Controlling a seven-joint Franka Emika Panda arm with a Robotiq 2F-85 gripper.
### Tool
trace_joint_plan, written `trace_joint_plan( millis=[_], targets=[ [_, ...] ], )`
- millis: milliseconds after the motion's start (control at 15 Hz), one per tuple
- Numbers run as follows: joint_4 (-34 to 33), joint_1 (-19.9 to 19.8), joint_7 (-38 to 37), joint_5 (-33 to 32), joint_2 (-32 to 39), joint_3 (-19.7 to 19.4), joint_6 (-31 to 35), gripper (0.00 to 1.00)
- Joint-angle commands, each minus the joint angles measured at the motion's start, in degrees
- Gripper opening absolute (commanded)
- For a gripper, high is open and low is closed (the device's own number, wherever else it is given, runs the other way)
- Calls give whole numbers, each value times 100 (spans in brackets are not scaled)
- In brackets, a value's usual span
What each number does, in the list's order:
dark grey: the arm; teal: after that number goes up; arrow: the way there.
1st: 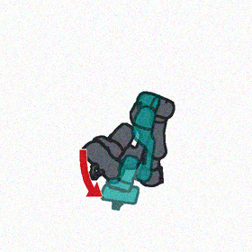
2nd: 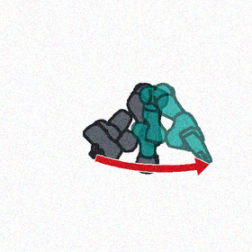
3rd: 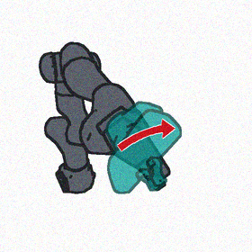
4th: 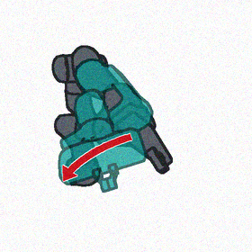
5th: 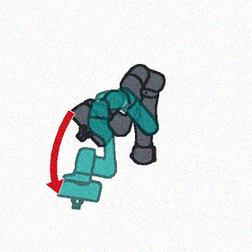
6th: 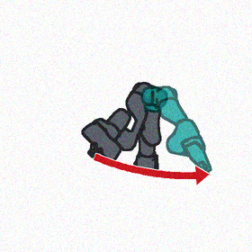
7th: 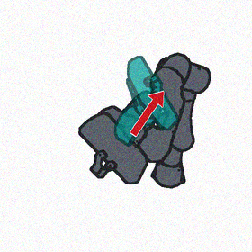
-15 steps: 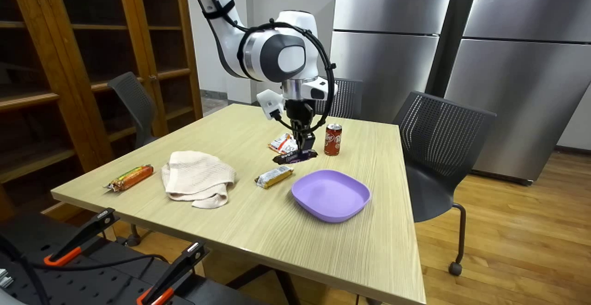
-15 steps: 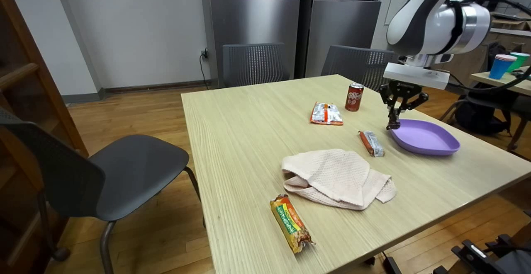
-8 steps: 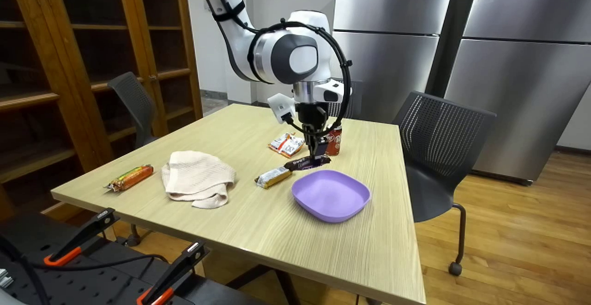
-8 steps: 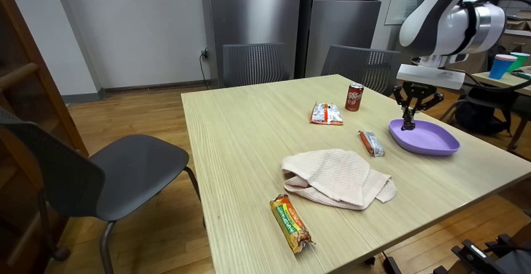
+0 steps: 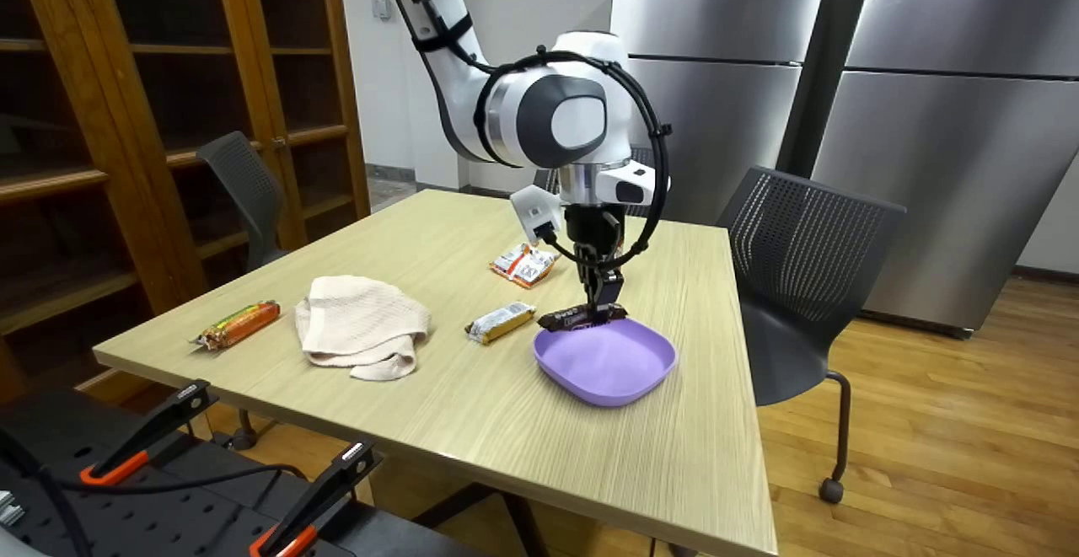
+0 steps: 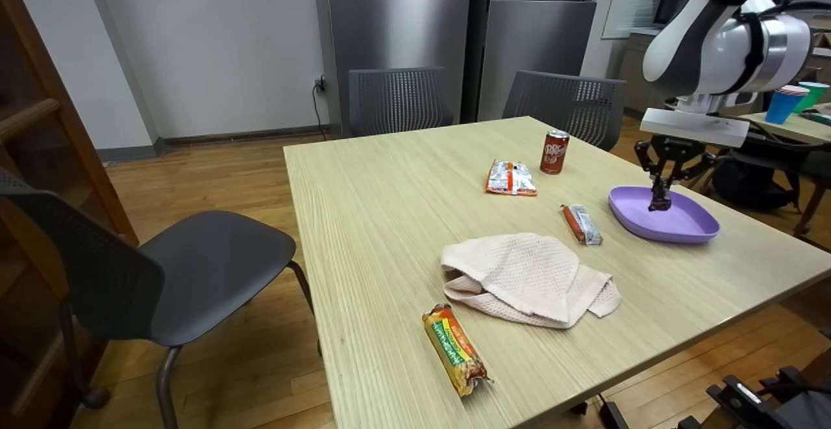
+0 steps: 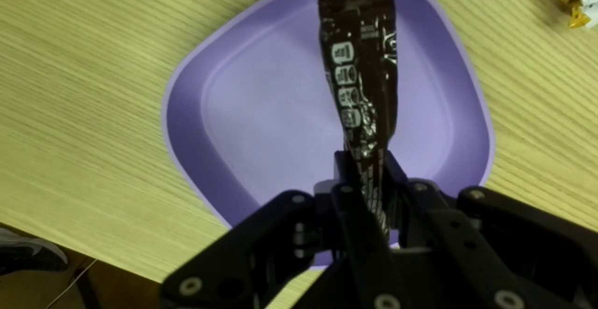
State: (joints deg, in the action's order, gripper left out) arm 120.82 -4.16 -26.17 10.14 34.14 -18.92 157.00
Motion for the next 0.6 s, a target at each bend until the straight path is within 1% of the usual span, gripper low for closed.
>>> trace_joint_plan(
  millis=[0, 200, 533],
  targets=[
    [-281, -198, 75, -86, 137, -2, -289, 4],
    [-447, -234, 36, -129, 272, -72, -404, 4],
    [-805, -339, 73, -112, 511, -44, -664, 4]
  ],
)
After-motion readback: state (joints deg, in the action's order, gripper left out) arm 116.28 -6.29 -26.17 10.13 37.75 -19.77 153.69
